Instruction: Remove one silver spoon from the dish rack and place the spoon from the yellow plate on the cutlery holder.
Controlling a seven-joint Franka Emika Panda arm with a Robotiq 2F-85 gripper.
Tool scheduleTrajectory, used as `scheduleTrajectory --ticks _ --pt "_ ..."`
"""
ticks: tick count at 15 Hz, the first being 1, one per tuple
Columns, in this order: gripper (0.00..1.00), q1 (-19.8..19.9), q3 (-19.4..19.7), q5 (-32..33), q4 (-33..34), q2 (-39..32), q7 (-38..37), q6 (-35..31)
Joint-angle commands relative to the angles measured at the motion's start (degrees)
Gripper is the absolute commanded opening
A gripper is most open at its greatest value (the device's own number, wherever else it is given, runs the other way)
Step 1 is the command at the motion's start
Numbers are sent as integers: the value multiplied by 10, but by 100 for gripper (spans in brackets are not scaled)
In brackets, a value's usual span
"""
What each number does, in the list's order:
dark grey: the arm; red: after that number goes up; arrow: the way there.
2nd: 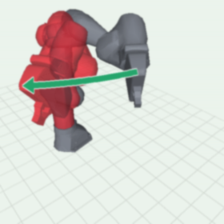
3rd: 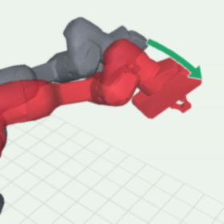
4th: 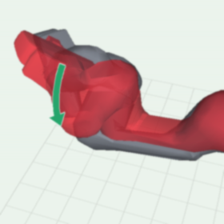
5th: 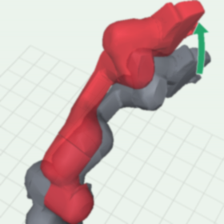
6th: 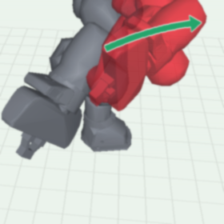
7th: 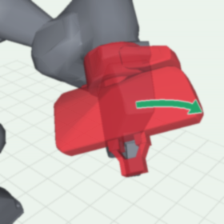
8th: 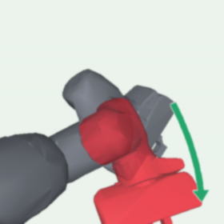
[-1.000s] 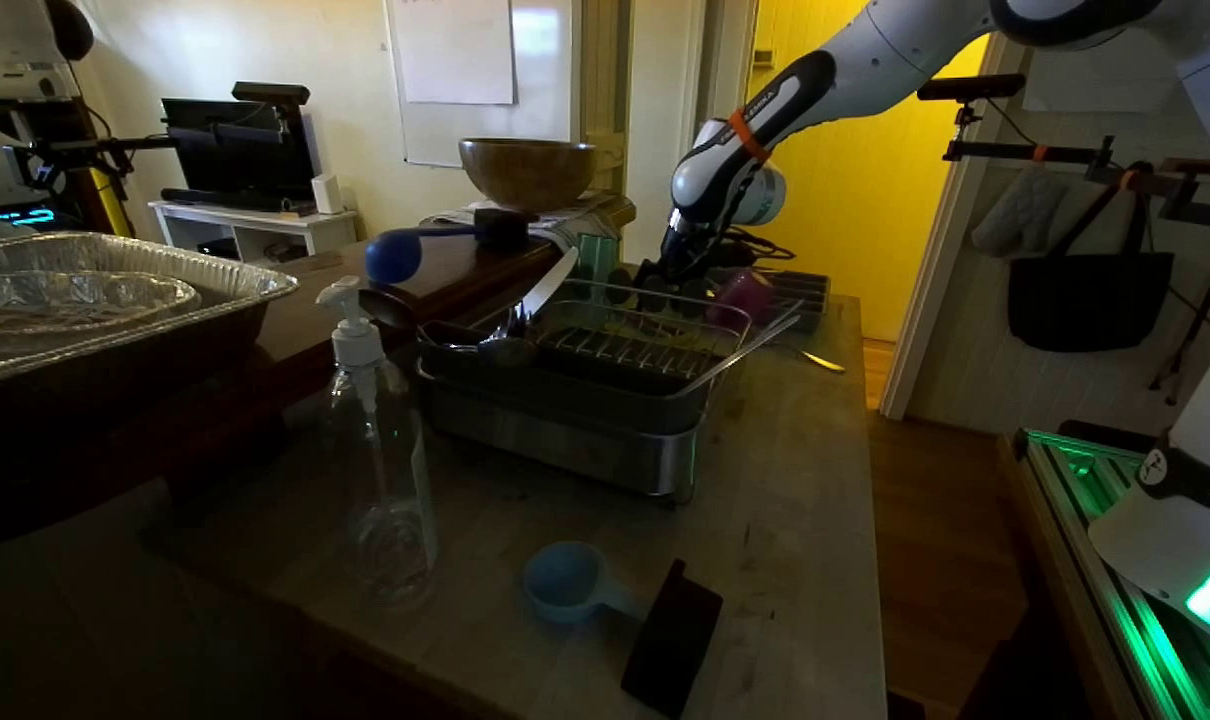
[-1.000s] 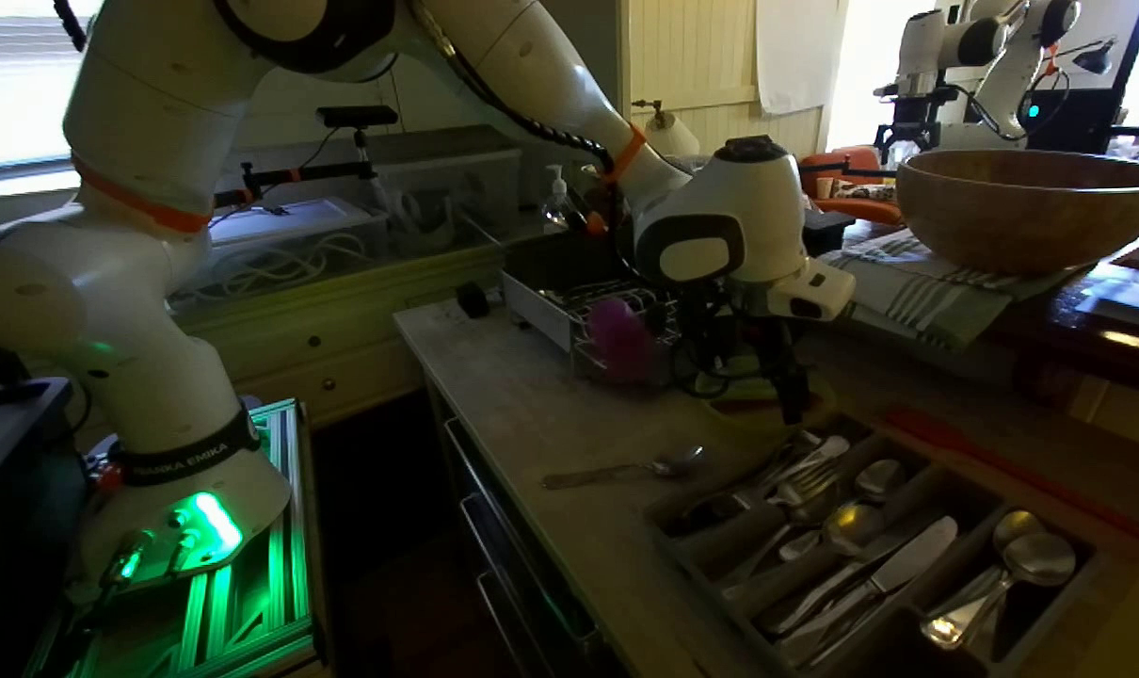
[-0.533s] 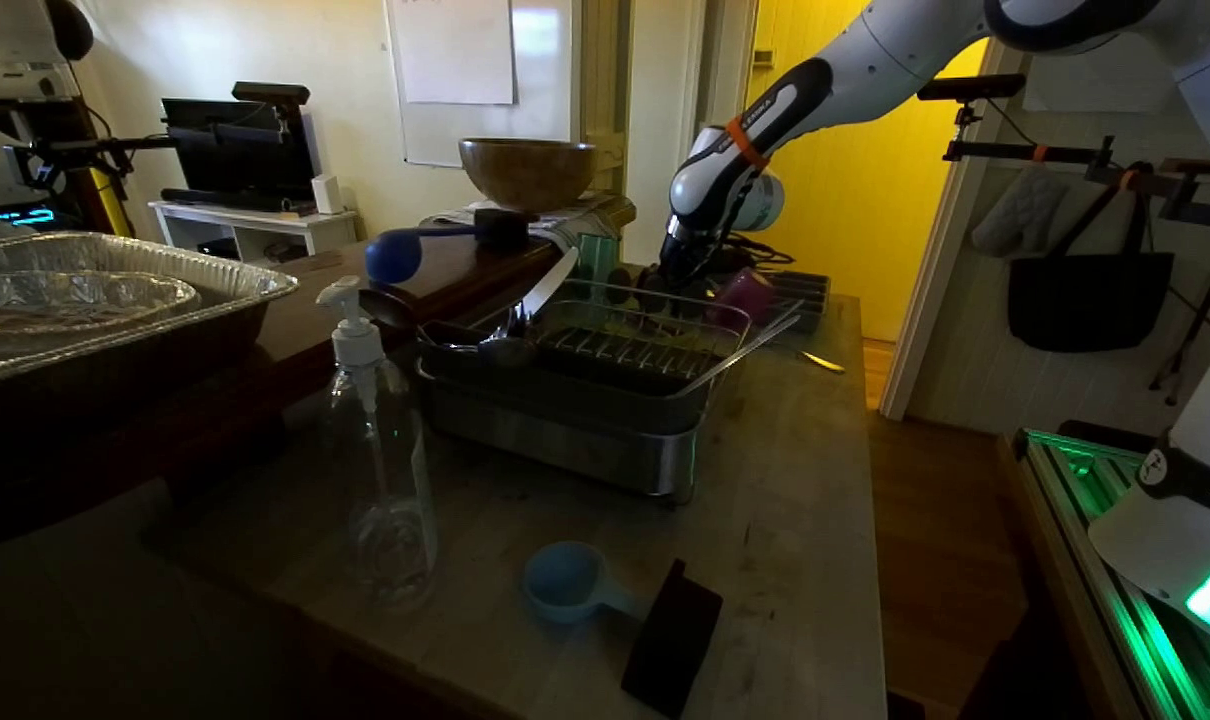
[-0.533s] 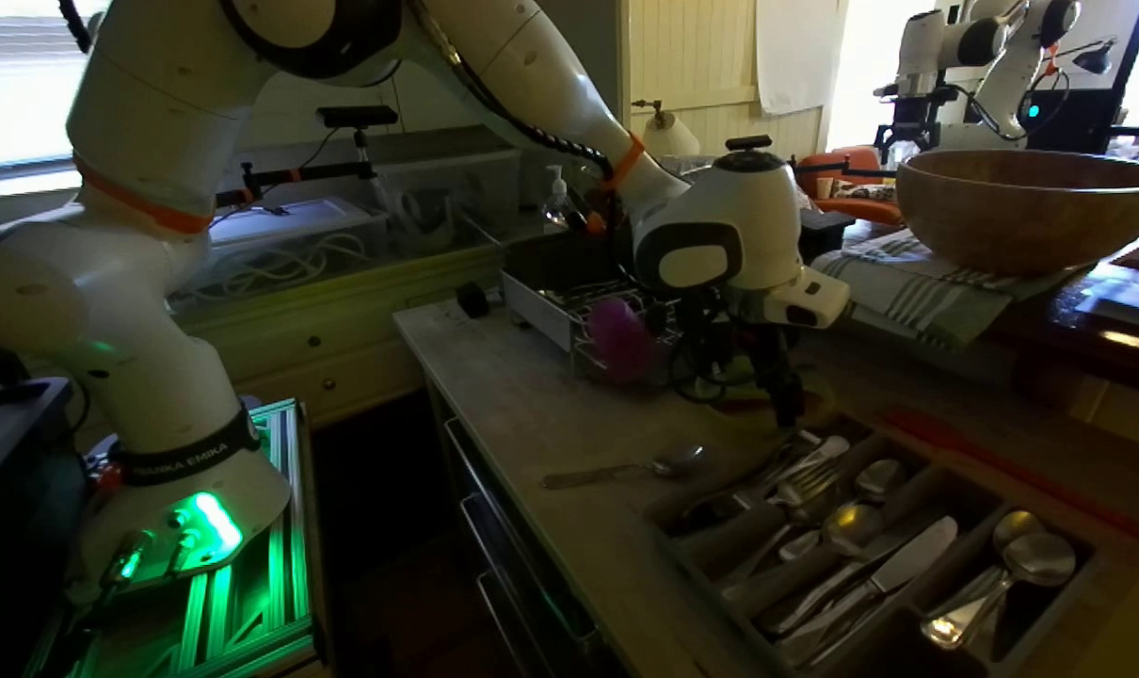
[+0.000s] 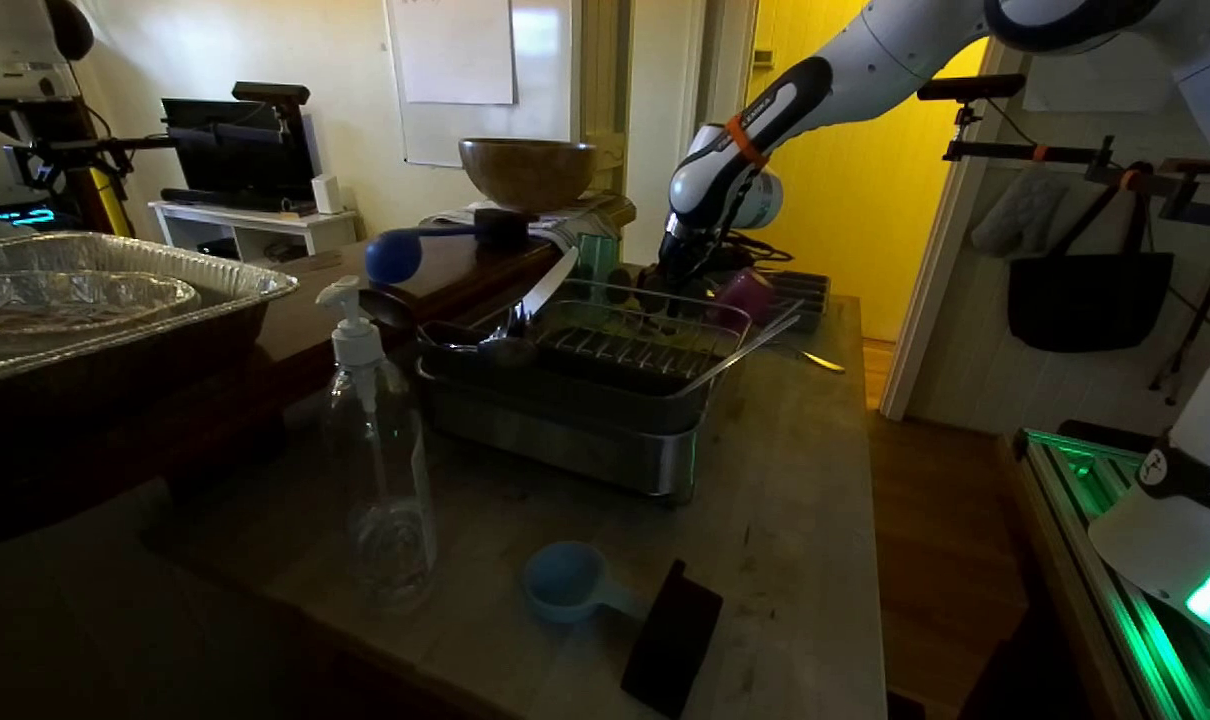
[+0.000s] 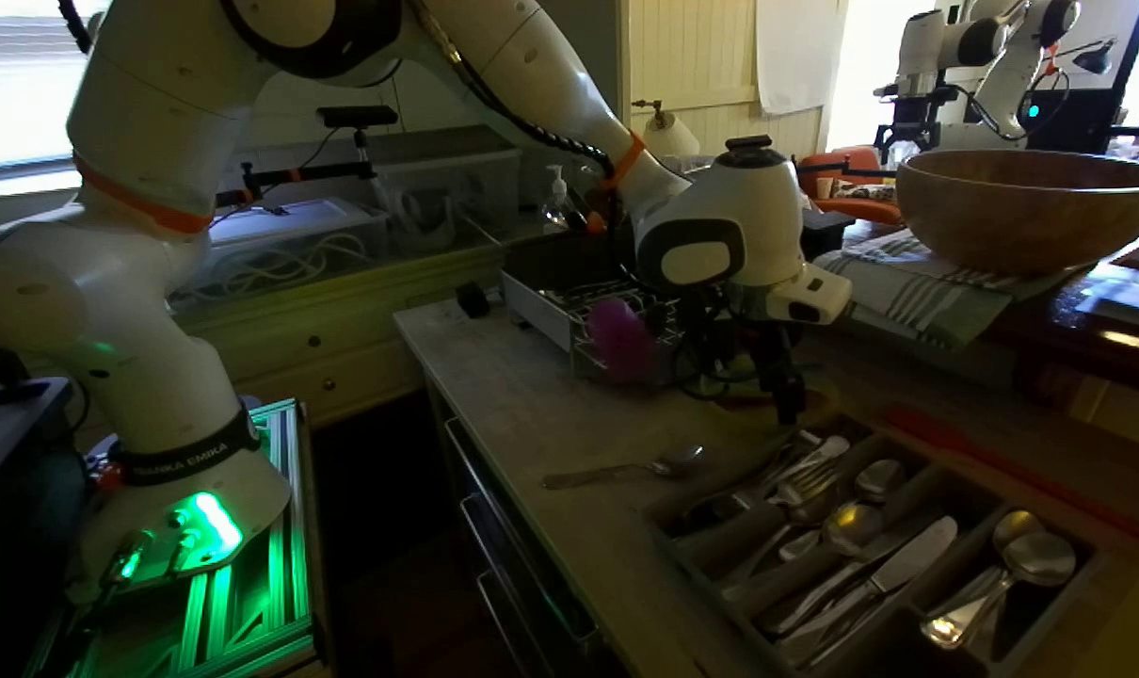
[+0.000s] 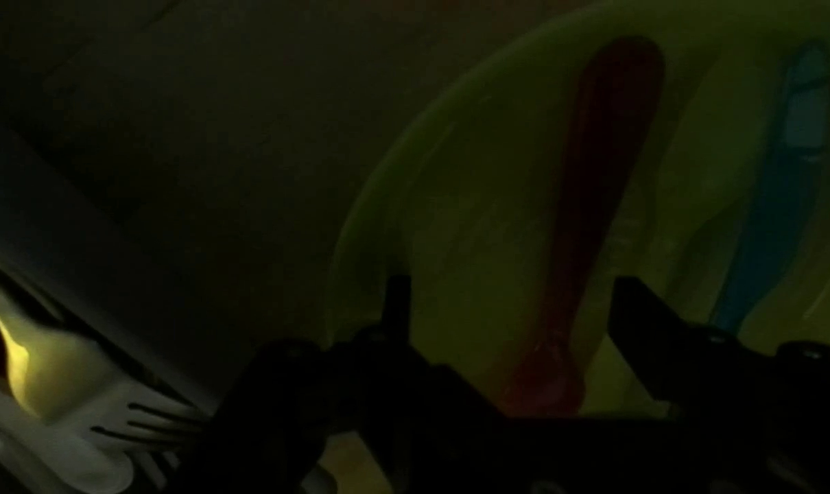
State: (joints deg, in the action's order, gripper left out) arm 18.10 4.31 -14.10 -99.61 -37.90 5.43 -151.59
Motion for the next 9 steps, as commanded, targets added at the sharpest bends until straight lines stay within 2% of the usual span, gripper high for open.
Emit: scheduleTrajectory --ticks 1,5,6,9 --pt "51 -7 7 18 15 -11 -17 21" --pt "30 -8 9 20 19 -11 -18 23" --pt "18 -9 9 20 19 -11 -18 24" --pt "0 -11 9 21 19 -11 -18 25"
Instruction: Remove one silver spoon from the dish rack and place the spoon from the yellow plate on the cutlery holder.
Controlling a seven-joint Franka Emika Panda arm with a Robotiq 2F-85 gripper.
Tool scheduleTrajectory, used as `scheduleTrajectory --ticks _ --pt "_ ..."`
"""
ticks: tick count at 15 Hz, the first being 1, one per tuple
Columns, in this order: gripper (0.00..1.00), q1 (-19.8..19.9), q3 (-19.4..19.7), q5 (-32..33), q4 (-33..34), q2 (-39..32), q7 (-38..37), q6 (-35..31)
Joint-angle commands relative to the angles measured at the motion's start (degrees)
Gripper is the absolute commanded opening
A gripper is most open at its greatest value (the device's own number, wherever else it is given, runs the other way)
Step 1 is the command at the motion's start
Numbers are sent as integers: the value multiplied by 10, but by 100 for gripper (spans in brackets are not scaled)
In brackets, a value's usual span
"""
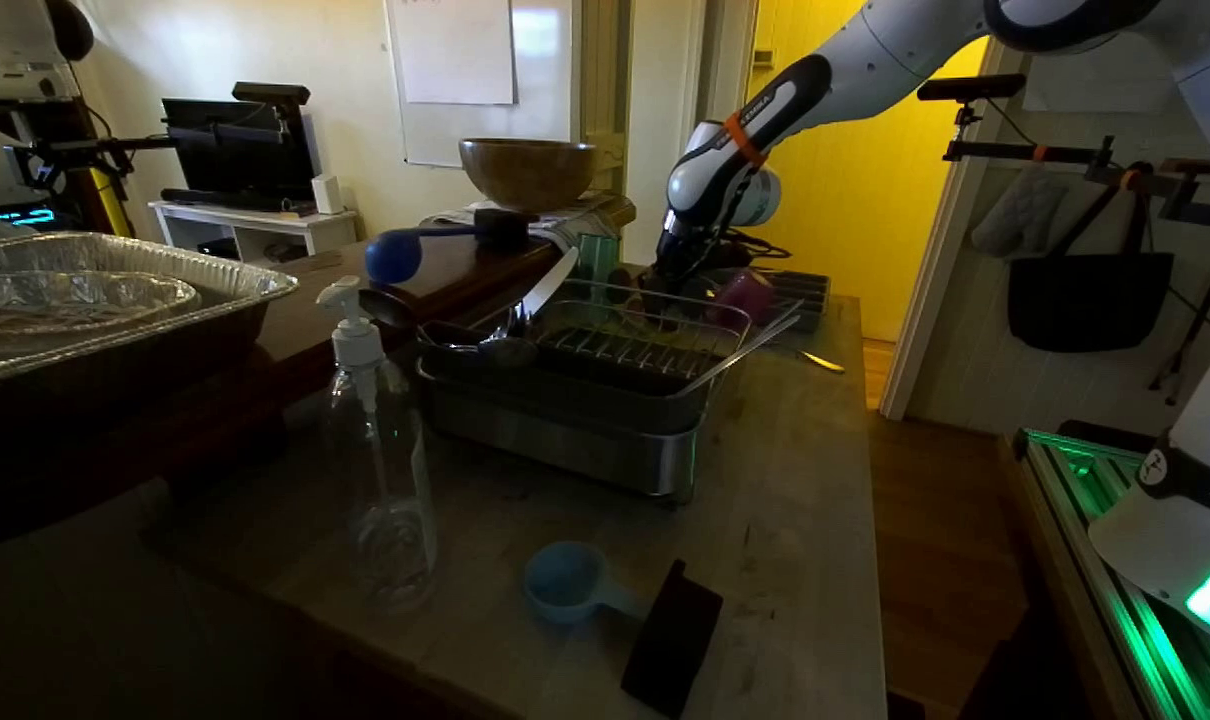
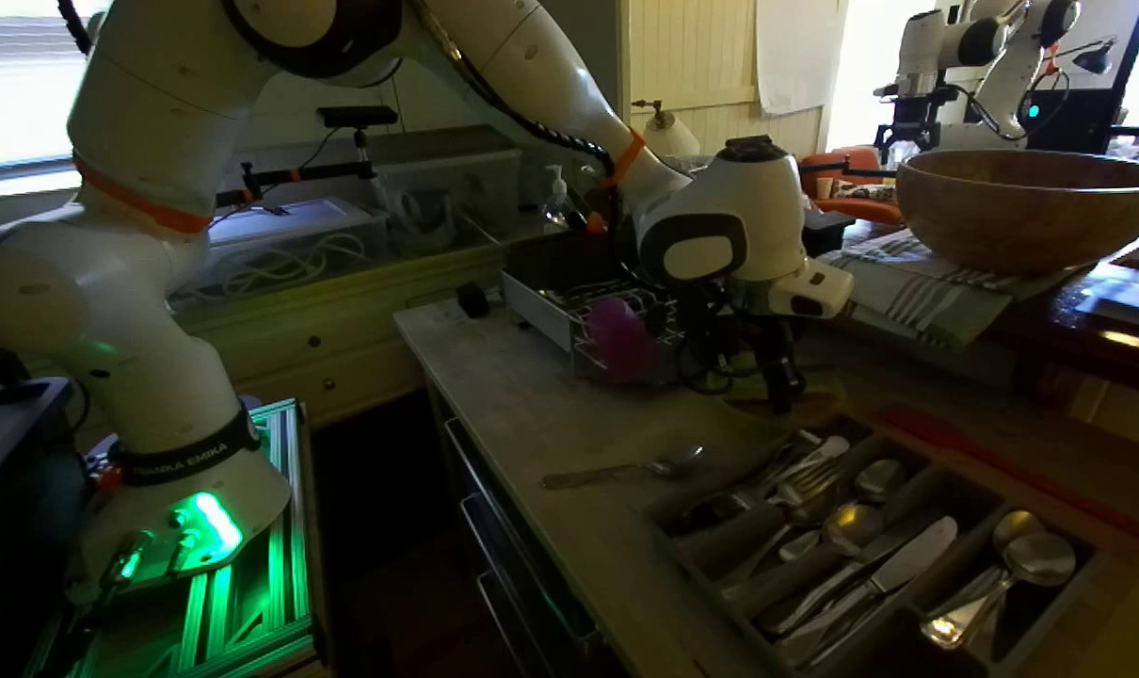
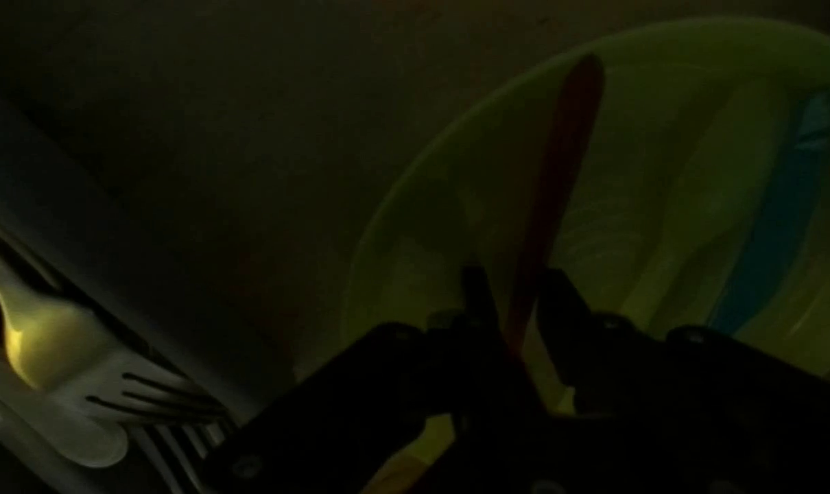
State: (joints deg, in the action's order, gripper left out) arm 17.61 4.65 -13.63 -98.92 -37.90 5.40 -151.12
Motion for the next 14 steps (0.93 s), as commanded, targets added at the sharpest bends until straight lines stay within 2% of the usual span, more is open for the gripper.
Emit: scheduleTrajectory --ticks 1,3,14 --pt "0 -5 5 15 12 -10 -17 22" --pt "3 -4 3 12 11 -7 -16 22" --pt "3 9 -4 0 -21 54 -3 26"
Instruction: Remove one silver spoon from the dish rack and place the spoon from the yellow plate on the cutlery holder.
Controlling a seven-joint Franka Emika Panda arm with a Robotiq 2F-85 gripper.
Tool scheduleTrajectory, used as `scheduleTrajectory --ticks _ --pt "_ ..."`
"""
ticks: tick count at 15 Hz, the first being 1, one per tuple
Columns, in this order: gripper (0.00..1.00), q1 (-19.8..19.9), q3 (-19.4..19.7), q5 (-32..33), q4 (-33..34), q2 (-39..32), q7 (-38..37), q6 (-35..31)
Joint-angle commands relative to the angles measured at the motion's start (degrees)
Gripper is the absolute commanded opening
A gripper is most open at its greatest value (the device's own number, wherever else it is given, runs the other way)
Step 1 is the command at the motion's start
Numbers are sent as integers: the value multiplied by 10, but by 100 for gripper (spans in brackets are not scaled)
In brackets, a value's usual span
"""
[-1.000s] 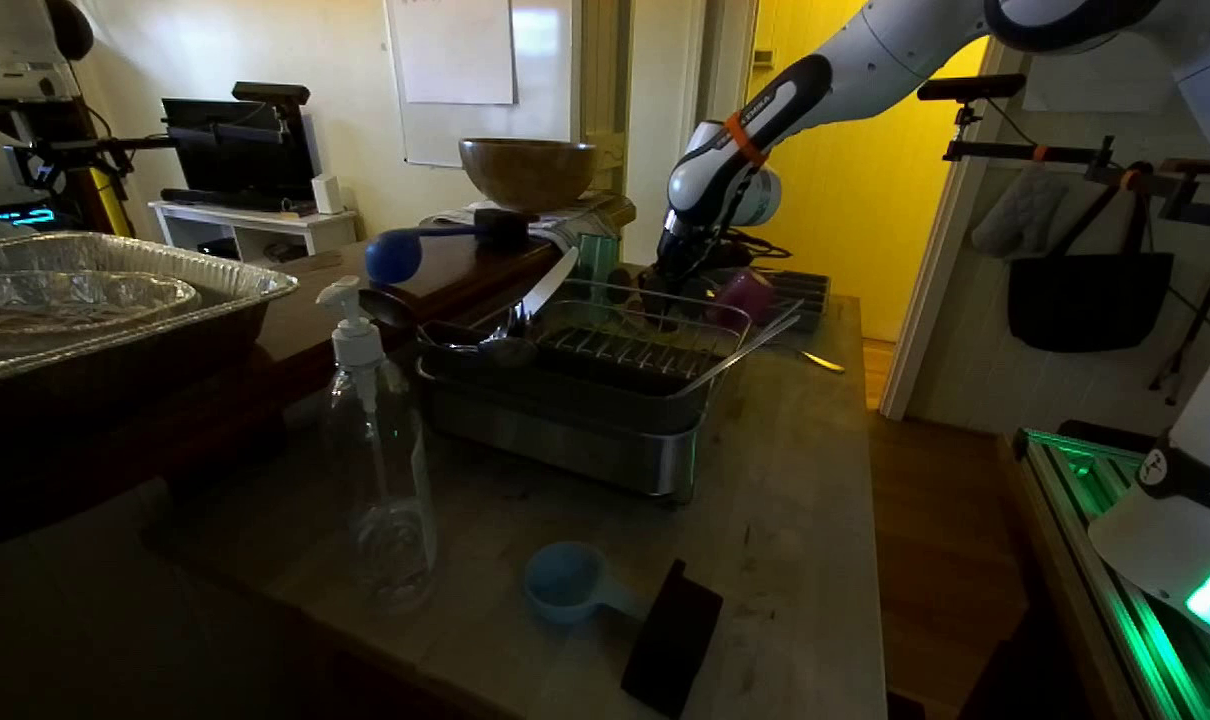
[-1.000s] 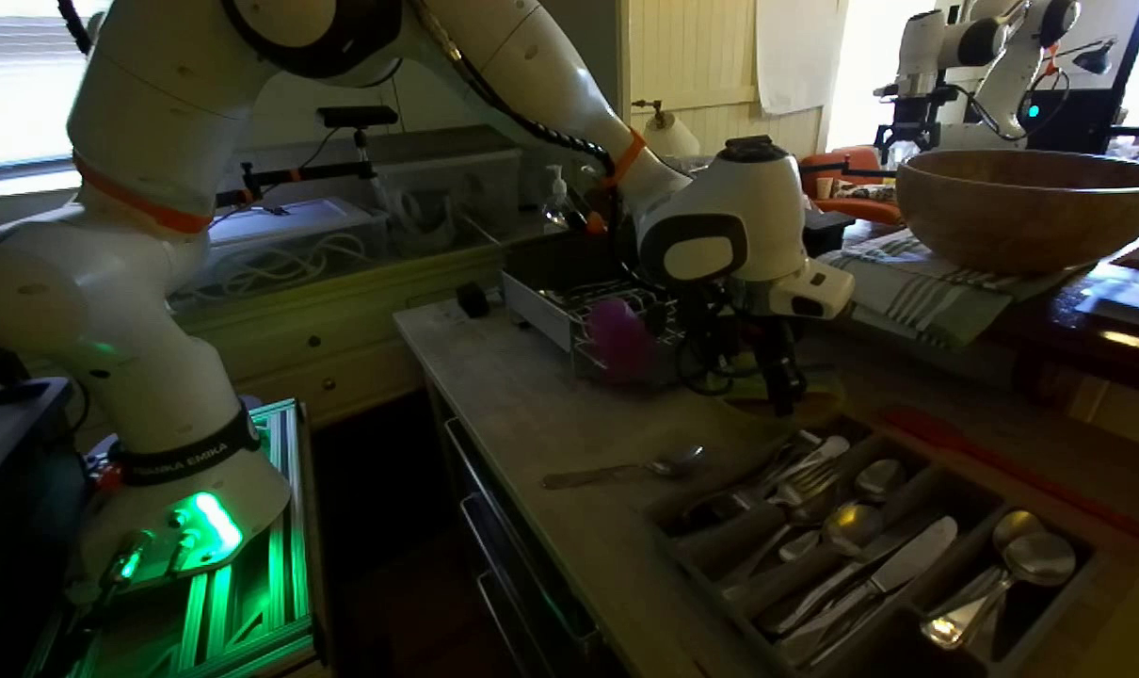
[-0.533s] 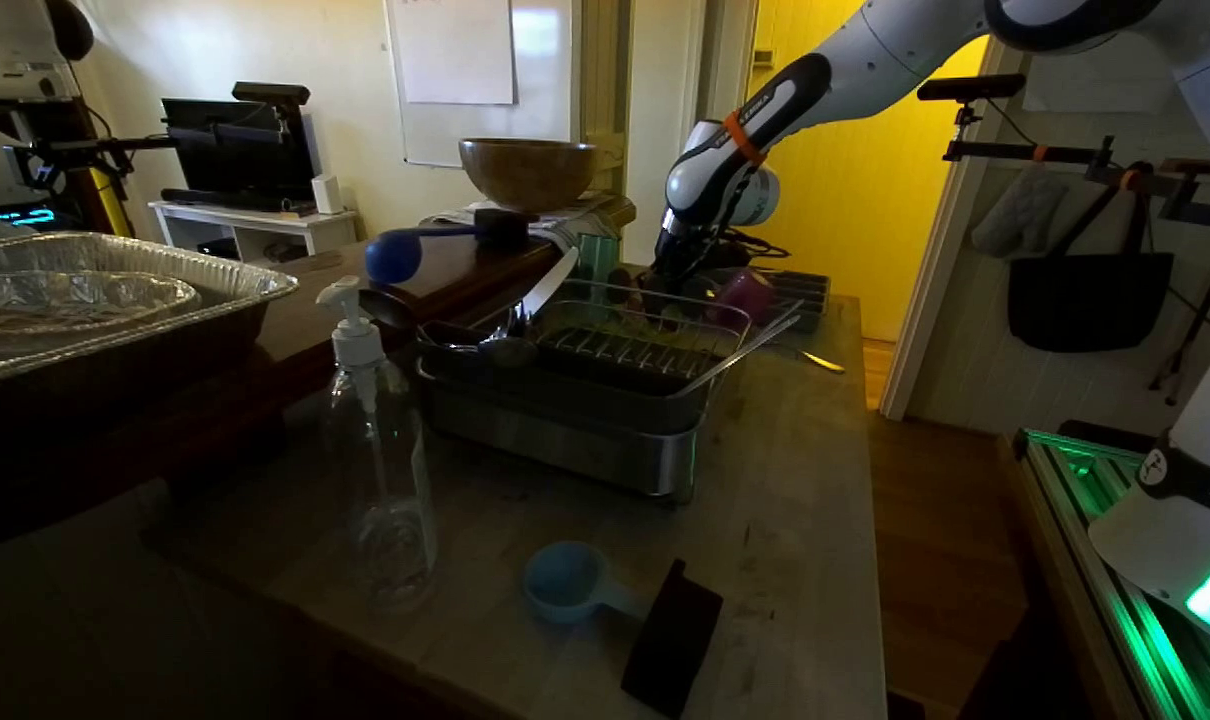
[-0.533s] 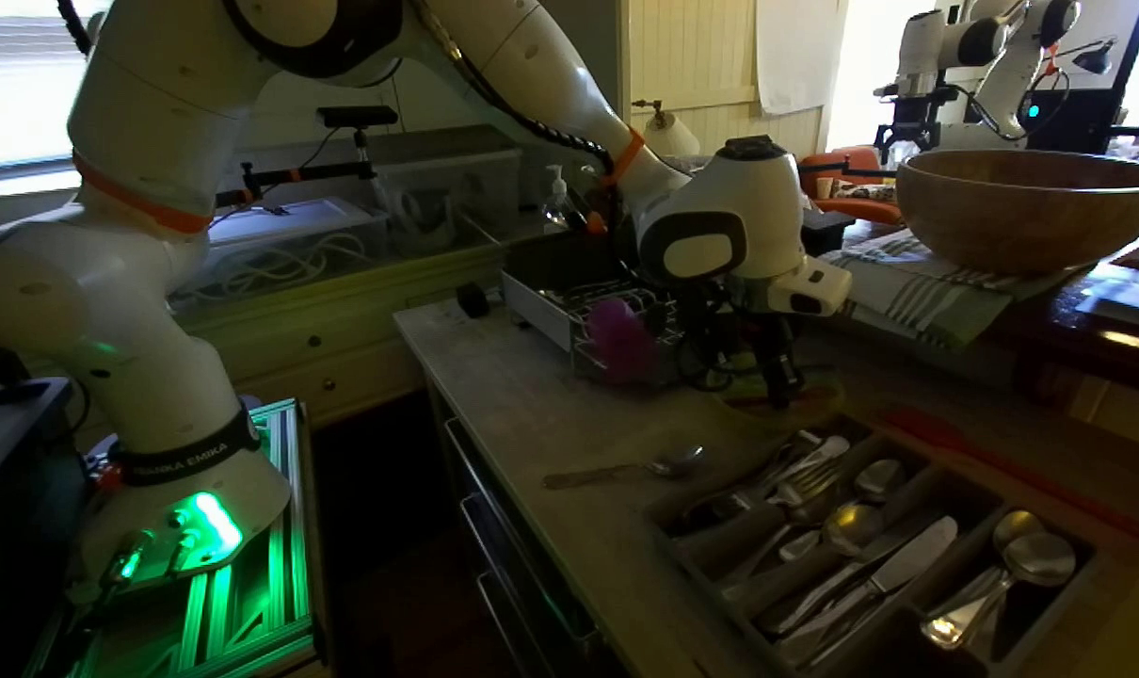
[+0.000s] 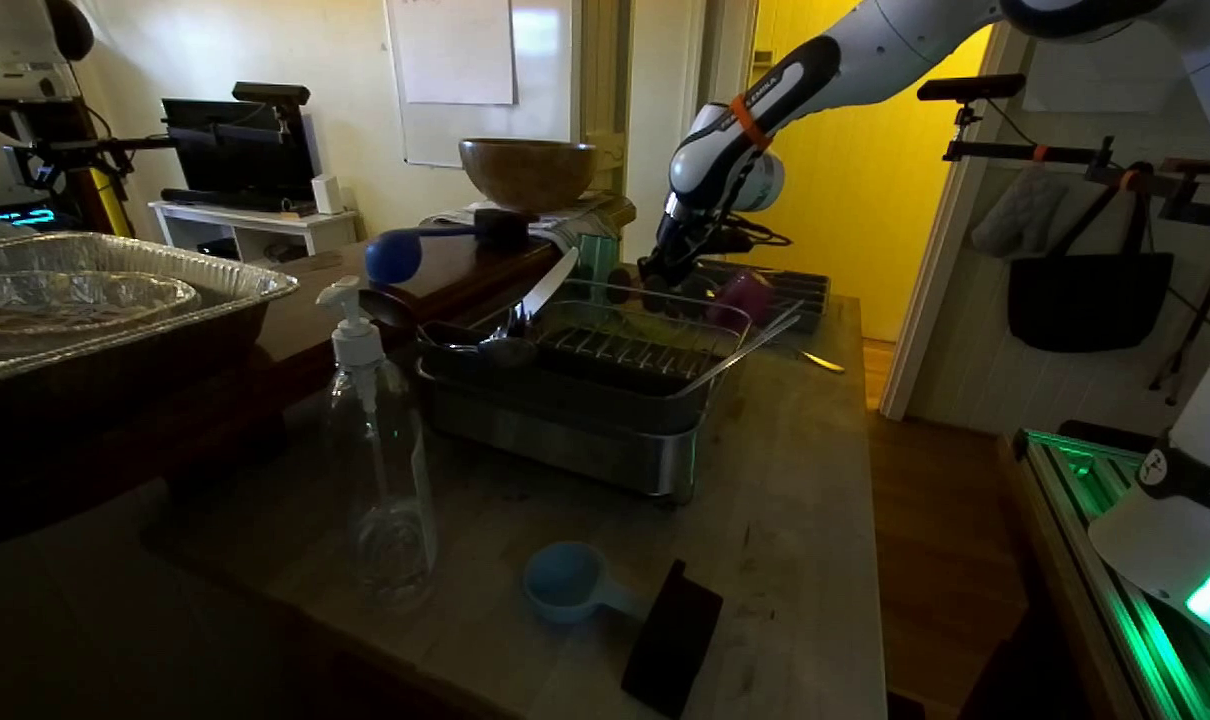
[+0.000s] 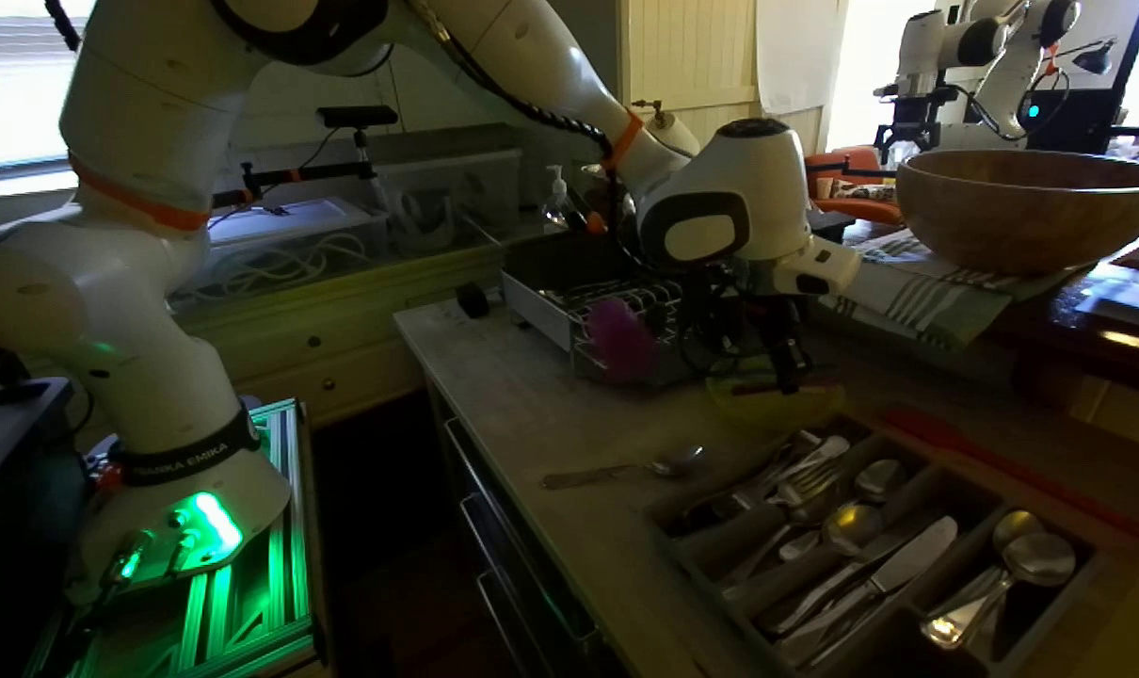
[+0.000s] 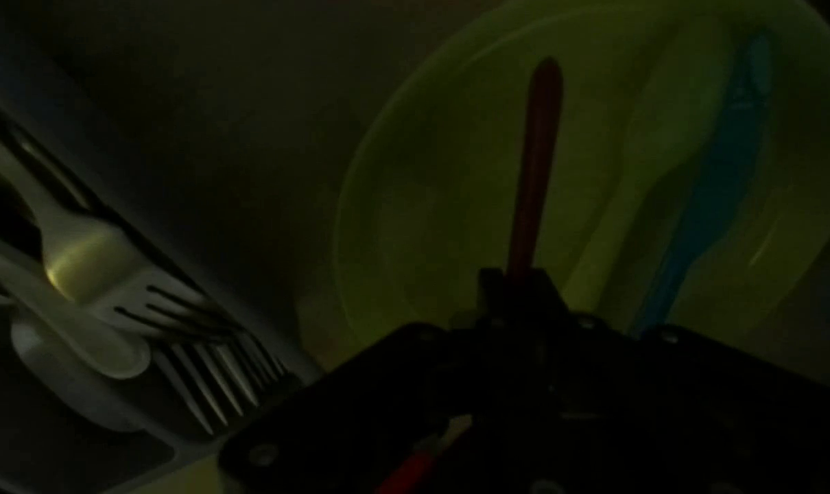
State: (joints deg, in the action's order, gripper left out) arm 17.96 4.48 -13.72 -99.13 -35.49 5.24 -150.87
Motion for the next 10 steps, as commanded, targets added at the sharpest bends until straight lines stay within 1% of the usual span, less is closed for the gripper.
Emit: scheduleTrajectory --ticks 1,5,10 --pt "3 3 0 4 -20 33 -5 27" --pt "3 1 1 3 -18 37 -4 40" --pt "3 4 -9 -12 -17 16 1 5"
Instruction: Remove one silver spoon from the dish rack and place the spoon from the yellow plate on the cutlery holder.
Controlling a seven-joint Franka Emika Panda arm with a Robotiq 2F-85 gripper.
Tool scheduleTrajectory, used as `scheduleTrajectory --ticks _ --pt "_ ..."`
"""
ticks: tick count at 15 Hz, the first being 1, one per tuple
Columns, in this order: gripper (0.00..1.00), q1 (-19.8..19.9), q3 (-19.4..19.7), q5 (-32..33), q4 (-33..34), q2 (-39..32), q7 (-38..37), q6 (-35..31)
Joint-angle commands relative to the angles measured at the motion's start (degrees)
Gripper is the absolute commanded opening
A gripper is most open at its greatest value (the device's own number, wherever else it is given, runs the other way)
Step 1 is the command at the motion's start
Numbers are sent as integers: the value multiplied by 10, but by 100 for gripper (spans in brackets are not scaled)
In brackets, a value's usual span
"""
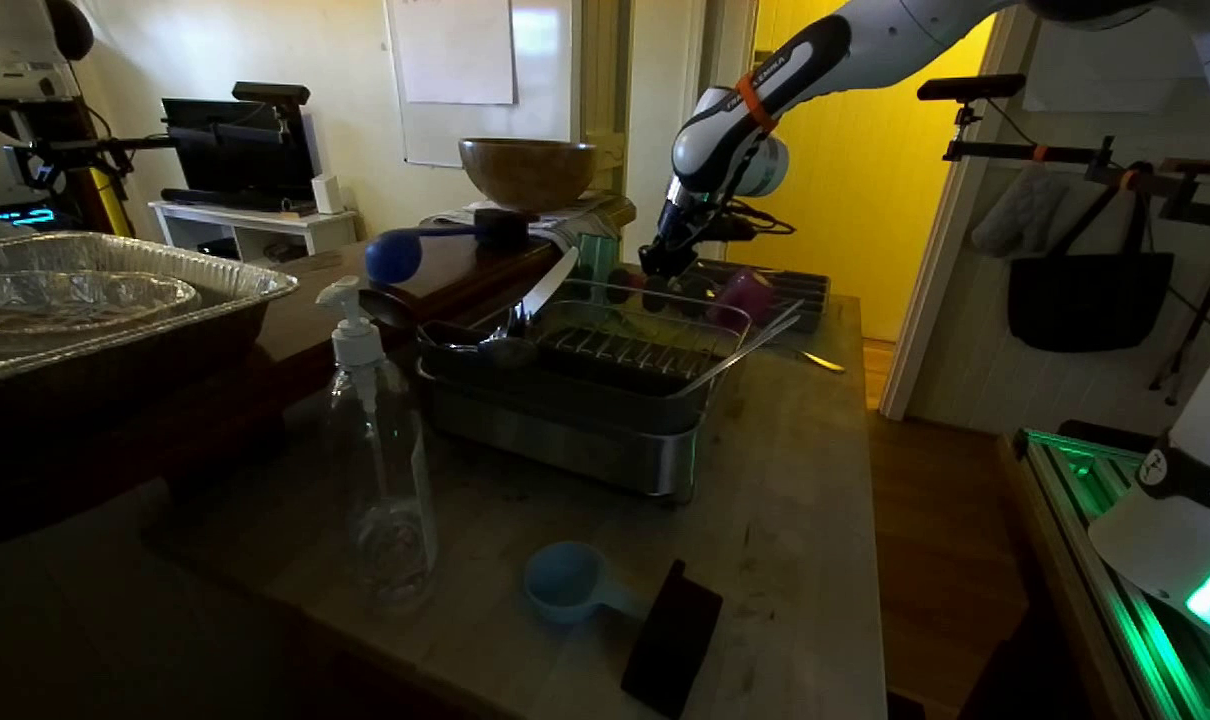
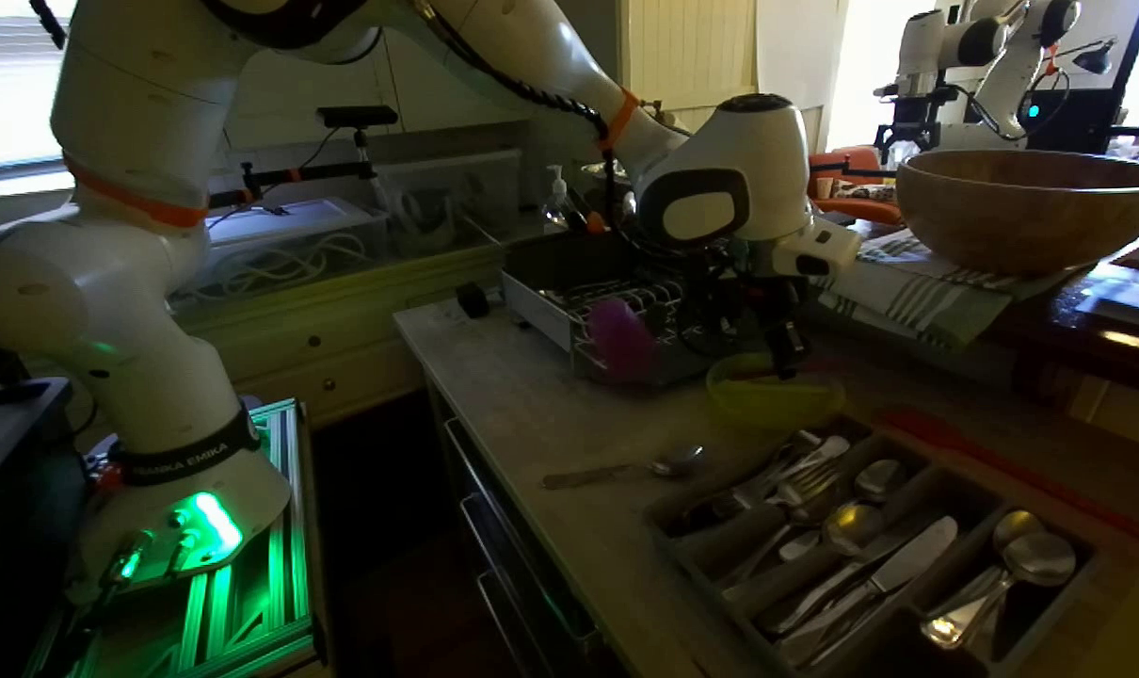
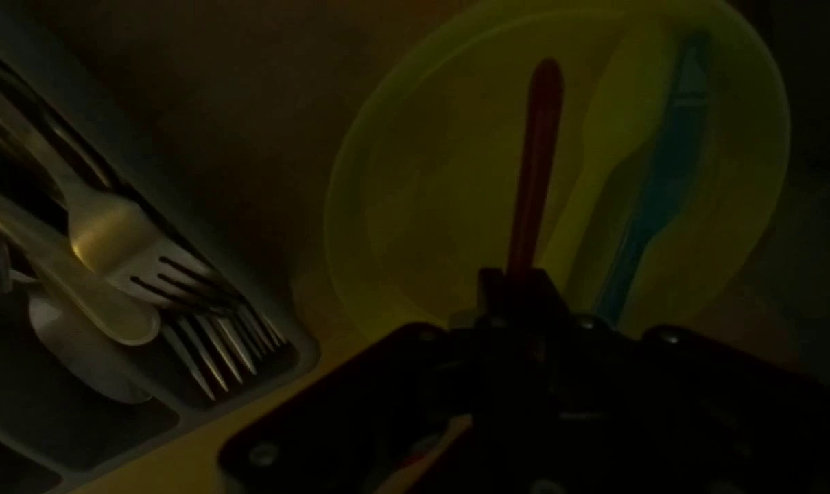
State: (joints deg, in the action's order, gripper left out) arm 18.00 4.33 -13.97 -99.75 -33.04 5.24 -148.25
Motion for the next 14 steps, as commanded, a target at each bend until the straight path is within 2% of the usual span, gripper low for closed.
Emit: scheduleTrajectory --ticks 1,10,14 --pt "3 4 -10 -13 -9 -15 -2 -25" --pt "3 13 -16 -20 -1 -61 -6 -79" --pt "3 3 4 6 -8 -50 -11 -58"
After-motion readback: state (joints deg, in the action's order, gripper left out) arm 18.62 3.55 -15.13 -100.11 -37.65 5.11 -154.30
